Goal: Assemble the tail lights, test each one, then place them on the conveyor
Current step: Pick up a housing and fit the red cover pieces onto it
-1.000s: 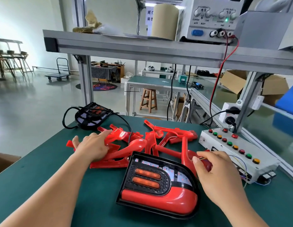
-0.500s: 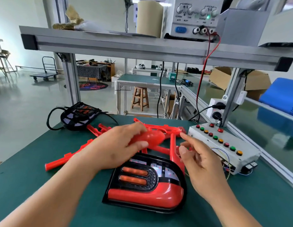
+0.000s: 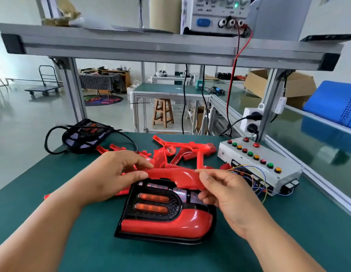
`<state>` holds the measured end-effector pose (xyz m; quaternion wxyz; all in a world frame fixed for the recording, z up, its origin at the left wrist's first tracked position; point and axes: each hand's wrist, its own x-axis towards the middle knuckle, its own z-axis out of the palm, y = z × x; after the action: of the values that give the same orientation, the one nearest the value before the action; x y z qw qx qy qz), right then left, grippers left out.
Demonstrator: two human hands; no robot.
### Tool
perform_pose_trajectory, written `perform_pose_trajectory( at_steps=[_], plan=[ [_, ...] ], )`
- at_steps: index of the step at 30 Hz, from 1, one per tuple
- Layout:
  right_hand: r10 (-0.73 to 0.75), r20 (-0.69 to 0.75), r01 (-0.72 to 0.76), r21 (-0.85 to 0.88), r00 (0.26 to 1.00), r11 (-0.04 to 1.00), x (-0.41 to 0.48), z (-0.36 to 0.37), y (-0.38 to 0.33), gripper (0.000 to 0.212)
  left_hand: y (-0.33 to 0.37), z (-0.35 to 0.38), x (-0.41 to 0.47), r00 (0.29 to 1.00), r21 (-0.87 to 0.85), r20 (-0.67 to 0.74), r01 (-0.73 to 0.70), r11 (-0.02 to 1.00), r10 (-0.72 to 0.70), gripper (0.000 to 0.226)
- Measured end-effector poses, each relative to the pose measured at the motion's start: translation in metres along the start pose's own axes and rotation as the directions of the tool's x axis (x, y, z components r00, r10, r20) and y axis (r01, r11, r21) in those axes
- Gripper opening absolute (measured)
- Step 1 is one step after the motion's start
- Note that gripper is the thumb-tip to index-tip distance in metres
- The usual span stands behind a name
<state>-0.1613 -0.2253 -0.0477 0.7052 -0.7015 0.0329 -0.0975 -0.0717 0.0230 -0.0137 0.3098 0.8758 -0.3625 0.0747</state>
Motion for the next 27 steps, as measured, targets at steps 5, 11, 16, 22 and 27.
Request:
perform_pose_trajectory(
  at_steps=[5,11,16,22,27],
  plan=[
    [-0.129,0.055,0.138,-0.568,0.990,0.812,-0.002,-0.011,-0.001,0.015,-0.002,0.007,0.005,0.996,0.061,-0.025,-0.086,0.994,0.088,0.019],
    [-0.093,0.102,0.138,-0.725,0.990,0.675,-0.002,-0.017,0.000,0.023,-0.003,0.019,0.009,0.984,0.172,0.021,-0.180,0.969,0.179,0.021],
    [-0.066,0.066,0.093,-0.743,0.996,0.662,-0.002,-0.018,0.002,0.028,-0.011,0.028,0.009,0.992,0.149,0.077,-0.114,0.982,0.103,0.020],
    [0.073,-0.052,-0.090,-0.607,0.996,0.790,0.001,-0.015,0.010,0.034,-0.013,0.035,0.011,0.989,0.103,0.139,-0.059,0.993,0.044,0.020],
    [0.217,0.039,-0.166,-0.520,0.975,0.838,0.000,-0.016,0.009,0.029,-0.016,0.032,0.006,0.995,-0.028,0.101,-0.009,1.000,0.012,0.024]
  ],
)
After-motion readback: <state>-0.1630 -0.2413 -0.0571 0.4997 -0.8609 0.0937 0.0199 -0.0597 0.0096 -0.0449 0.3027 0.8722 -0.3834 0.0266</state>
